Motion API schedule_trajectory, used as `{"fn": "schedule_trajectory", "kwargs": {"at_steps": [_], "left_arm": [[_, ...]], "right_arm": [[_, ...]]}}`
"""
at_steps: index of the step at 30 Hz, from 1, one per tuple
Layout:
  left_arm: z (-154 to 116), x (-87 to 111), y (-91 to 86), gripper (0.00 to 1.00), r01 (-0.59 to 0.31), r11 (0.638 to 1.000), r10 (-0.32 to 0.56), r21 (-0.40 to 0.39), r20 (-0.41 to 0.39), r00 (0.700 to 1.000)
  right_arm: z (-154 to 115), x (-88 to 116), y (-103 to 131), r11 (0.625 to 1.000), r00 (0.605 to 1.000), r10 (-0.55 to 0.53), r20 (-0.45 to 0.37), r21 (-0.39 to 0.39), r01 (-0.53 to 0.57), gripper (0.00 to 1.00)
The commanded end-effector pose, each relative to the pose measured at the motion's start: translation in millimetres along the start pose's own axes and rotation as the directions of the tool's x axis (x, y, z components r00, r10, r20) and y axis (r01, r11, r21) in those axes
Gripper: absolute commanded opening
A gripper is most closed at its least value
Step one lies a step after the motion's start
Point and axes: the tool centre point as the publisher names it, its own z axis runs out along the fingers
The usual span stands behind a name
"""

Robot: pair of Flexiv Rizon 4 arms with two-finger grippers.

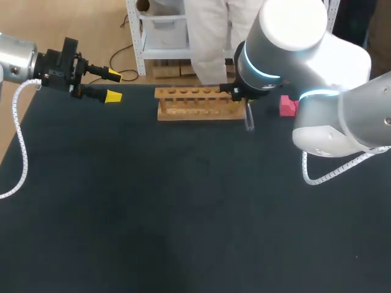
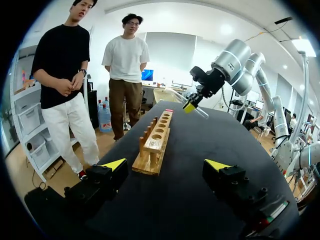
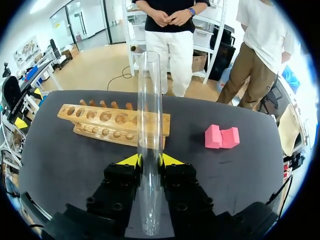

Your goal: Grasp the test tube, adjust it, and insert it.

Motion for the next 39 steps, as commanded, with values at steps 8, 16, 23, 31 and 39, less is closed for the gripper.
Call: {"fn": "schedule_trajectory", "kwargs": {"at_steps": [8,16,23,31,39], "left_arm": [[0,1.0,0.3,1.00,-0.003,1.000,0.003,0.000,0.002,1.000],[0,1.0,0.3,1.00,-0.003,1.000,0.003,0.000,0.002,1.000],[0,1.0,0.3,1.00,-0.003,1.000,0.003,0.000,0.002,1.000],[0,1.0,0.3,1.00,-0.003,1.000,0.003,0.000,0.002,1.000],[0,1.0,0.3,1.00,-0.003,1.000,0.003,0.000,0.002,1.000]], "right_arm": [[-6,-3,-5,1.000,1.000,-0.003,0.018,0.009,0.003,0.00],[-9,-6,-7,1.000,1.000,-0.001,0.026,0.018,0.000,0.00],[-12,-9,-9,1.000,0.999,0.000,0.032,0.023,-0.001,0.00],[-12,-10,-9,1.000,0.999,0.004,0.036,0.025,-0.005,0.00],[-14,-10,-9,0.999,0.999,0.011,0.043,0.032,-0.013,0.00]]}}
